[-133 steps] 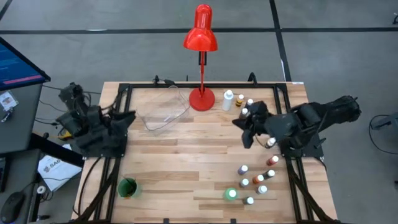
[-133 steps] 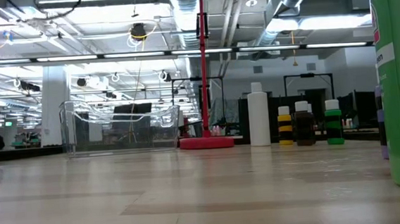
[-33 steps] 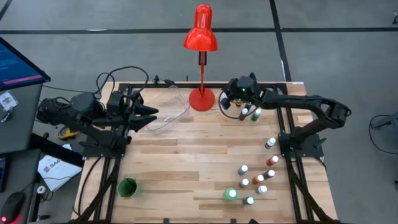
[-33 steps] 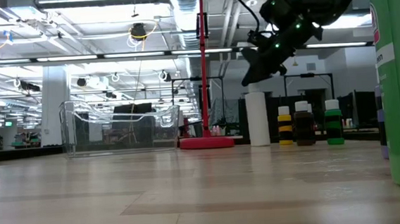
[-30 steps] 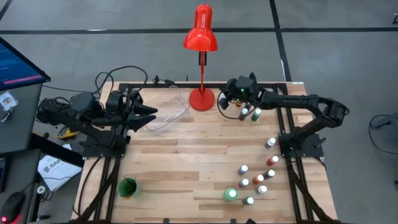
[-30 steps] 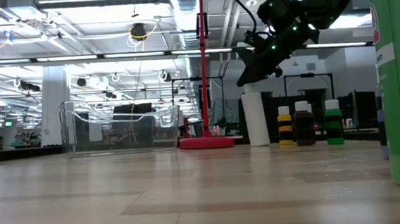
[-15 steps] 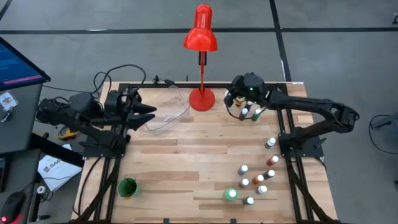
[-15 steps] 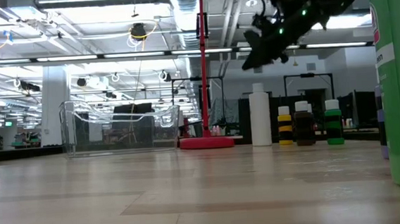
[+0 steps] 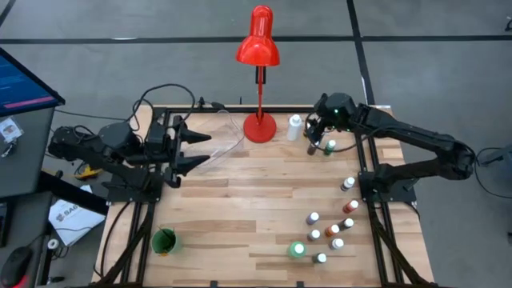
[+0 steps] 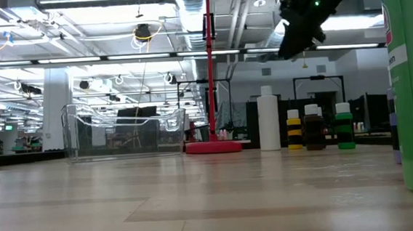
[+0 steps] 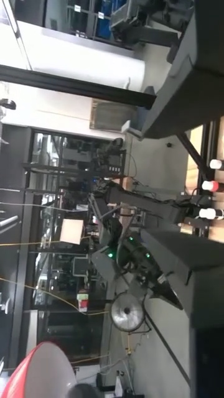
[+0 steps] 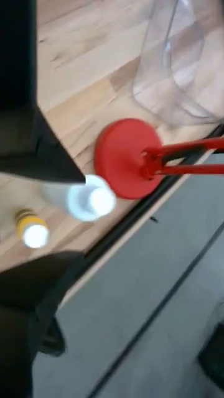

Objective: Pick & Place Paint Supplies
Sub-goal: Put the white paint bottle into the transparent bin

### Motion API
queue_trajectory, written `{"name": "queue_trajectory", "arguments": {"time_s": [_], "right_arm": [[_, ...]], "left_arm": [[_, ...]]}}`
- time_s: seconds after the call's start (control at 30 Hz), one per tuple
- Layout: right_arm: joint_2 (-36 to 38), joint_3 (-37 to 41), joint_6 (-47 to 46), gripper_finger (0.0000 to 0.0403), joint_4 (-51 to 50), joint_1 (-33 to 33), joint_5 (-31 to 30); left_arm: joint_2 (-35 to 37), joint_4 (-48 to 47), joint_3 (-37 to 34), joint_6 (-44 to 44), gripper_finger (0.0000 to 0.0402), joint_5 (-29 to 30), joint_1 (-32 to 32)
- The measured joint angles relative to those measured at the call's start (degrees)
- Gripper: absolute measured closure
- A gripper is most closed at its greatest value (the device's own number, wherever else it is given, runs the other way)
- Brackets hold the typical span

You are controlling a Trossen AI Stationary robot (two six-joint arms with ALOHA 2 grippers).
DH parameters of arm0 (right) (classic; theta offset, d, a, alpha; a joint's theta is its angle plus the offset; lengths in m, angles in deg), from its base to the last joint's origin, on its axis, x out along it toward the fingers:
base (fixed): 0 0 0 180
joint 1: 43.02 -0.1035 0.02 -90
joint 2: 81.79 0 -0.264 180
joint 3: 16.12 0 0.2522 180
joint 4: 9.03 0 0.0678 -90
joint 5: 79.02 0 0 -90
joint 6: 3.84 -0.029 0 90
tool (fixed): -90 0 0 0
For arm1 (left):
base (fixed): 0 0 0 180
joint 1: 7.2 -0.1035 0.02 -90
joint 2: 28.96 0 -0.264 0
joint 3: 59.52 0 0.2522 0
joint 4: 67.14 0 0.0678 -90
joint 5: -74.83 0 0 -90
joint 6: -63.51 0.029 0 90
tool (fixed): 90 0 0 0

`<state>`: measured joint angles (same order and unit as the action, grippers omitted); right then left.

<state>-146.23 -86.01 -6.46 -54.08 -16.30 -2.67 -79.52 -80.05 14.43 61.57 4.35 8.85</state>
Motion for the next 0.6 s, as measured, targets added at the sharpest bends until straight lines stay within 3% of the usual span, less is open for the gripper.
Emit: {"name": "queue_trajectory", "arguments": {"time_s": [0.1,0.2,0.33,0.6], "right_arm": [[-0.6,2.0,-0.3,0.015,2.6,0.2,0.1],[-2.7,5.1,-0.3,0.0121,7.8,0.3,0.1],[-6.1,7.8,1.3,0.0117,15.9,1.5,0.1],[-10.0,7.8,1.5,0.0119,21.9,4.5,3.0]], "left_arm": [[-0.3,-0.1,0.0,0.0,0.0128,0.3,0.0],[-0.6,0.0,0.0,0.1,0.012,2.5,0.0],[-0.6,0.1,0.0,0.2,0.012,3.2,0.0],[-0.6,0.0,0.0,-1.3,0.012,3.2,0.0]]}}
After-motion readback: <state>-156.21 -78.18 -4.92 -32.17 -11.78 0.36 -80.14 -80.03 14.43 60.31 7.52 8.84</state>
